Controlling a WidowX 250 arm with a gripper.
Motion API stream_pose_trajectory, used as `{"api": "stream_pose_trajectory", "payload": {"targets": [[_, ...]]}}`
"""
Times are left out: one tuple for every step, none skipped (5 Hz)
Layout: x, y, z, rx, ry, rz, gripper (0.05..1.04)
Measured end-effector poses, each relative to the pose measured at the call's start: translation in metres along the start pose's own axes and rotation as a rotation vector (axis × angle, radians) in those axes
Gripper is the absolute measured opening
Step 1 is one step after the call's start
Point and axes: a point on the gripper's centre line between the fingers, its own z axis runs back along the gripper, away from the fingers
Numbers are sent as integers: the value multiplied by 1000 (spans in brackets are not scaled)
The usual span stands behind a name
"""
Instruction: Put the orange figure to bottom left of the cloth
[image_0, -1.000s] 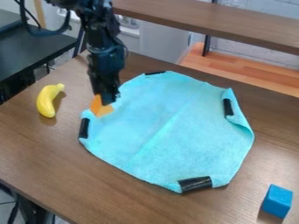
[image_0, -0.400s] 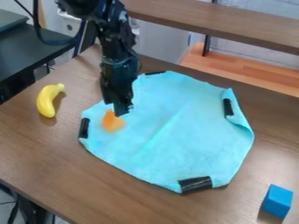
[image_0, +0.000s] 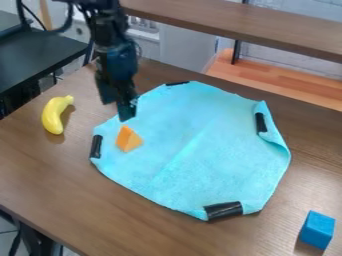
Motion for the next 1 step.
{"api": "stream_pose_trajectory", "payload": {"targets": [[-16,21,30,-84,-47,57,999]]}}
